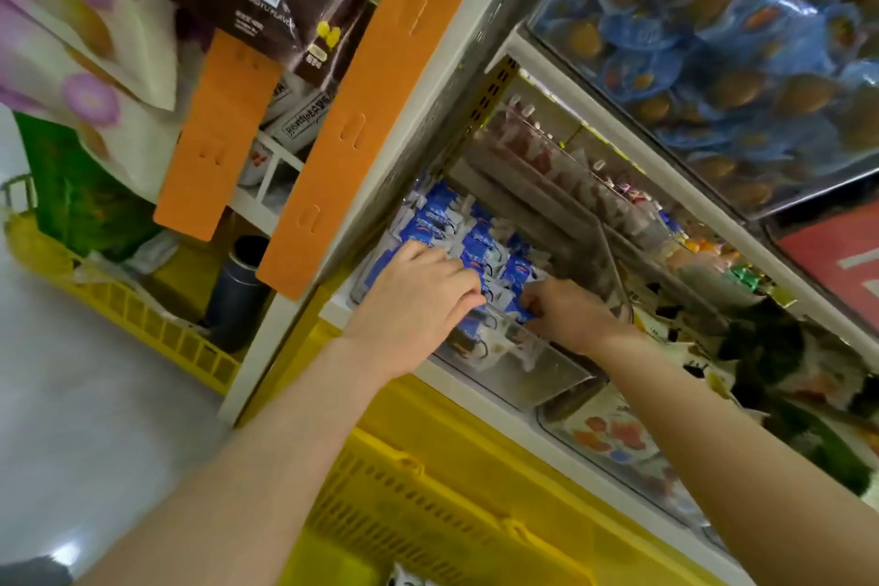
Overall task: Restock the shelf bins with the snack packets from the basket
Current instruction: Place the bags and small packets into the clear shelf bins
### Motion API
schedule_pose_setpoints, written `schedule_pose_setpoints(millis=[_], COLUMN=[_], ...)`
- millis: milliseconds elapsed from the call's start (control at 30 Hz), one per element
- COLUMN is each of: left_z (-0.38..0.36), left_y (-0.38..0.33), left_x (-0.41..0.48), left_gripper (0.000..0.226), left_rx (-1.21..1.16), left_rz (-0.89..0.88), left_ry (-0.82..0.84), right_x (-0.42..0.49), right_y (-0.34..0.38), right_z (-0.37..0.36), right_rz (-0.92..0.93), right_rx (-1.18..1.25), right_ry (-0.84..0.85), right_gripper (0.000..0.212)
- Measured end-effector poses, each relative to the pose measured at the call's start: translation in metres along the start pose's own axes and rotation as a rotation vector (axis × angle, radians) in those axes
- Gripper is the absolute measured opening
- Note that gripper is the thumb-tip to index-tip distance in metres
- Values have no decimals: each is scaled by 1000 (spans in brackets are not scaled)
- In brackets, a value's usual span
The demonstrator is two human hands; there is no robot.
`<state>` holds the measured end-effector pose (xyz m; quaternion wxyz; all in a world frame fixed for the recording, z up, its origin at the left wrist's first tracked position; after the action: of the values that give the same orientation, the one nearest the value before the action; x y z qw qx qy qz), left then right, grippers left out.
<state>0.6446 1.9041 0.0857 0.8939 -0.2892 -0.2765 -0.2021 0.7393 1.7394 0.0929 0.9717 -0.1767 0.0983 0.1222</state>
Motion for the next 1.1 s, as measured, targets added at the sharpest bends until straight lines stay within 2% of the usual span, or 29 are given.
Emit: schedule_pose_setpoints(millis=[167, 267, 367, 533, 667, 767, 867, 933, 1000, 1100], left_z=[0, -3, -3, 1, 10, 4, -16, -36, -56, -81], left_y=[-2, -1, -4, -12, -27, -38, -29, -12, 10, 42], left_x=[0, 0, -1, -12, -33, -55, -79, -101, -129, -179], left_gripper=[40, 36, 30, 30, 30, 29, 24, 28, 35, 39], left_rx=[9, 35, 78, 132, 97, 110, 123, 159, 210, 253], left_rz=[23, 63, 104, 156, 166, 112, 173, 289, 460, 682], left_ry=[20, 75, 92, 97, 6, 17, 127, 215, 316, 467], right_x=[-5, -16, -41, -106, -145, -169, -184, -187, -183, -169], right_y=[-4, 0, 2, 12, 20, 15, 18, 23, 27, 31], right_z=[-1, 6, 13, 4, -20, -35, -67, -102, -146, -230], right_rz=[-29, -42, -51, 121, 234, 232, 221, 210, 178, 57], right_rx=[76, 95, 277, 429, 448, 590, 629, 639, 640, 663], right_ry=[-32, -123, -194, -358, -423, -569, -645, -619, -524, -219], right_gripper=[33, 30, 33, 37, 50, 45, 31, 28, 28, 37])
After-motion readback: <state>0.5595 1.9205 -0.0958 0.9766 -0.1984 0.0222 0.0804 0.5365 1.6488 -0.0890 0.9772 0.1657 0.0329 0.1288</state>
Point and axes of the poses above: each hand's wrist, its own x-axis towards the middle knuckle, its own z-axis out of the back of the hand, y = z × x, the point moved 7 cm from there along x, towards the middle knuckle, and after that the axes turned 3 degrees about y, right-handed, at the moved point
